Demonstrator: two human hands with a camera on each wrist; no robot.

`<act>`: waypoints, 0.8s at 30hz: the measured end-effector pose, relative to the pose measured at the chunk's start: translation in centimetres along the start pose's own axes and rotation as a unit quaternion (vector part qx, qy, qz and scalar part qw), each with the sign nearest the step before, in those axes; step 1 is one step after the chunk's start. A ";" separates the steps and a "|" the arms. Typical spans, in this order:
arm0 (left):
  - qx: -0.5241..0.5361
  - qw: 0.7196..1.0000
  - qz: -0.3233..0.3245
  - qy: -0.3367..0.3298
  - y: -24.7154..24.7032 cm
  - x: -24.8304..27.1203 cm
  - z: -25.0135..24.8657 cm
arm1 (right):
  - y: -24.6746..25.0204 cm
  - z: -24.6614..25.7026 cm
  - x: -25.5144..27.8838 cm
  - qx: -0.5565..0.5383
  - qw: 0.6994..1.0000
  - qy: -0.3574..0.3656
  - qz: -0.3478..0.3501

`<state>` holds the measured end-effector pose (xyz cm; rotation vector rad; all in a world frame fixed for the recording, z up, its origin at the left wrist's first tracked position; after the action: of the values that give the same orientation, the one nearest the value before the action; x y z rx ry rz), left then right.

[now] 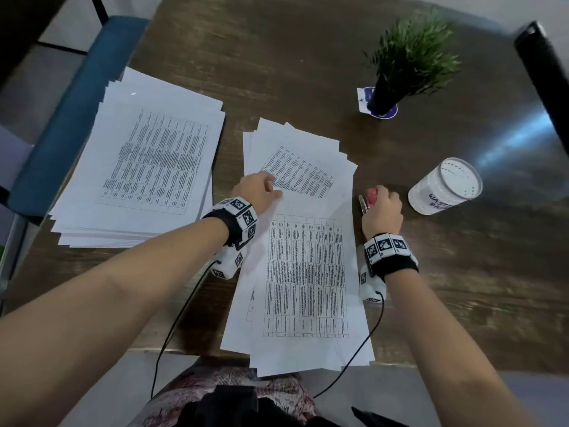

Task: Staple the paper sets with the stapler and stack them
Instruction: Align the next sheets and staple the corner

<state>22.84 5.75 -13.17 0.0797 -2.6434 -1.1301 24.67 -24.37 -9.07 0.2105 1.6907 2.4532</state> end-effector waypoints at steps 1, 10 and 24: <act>-0.008 1.000 0.001 0.003 0.0 -0.3 -0.1 | 0.2 0.4 0.2 -0.002 1.000 0.008 -0.005; -0.018 0.999 -0.011 0.032 -0.3 -1.7 -0.3 | -1.6 3.3 3.4 -0.070 0.996 0.049 0.023; 0.051 0.997 -0.054 0.003 0.8 -2.1 0.7 | -4.1 3.6 4.7 0.005 0.997 0.054 0.054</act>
<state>24.72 7.15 -13.51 0.2470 -2.7191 -1.0244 20.99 -18.65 -11.49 0.1776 1.7792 2.5783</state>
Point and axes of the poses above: each hand's wrist, its own x-axis away from the middle knuckle, its own y-axis out of the back of the hand, z = x × y, the point moved 9 cm from there along -x, towards the middle knuckle, and after that the axes turned 5 degrees about -x, right-handed, at the moved point
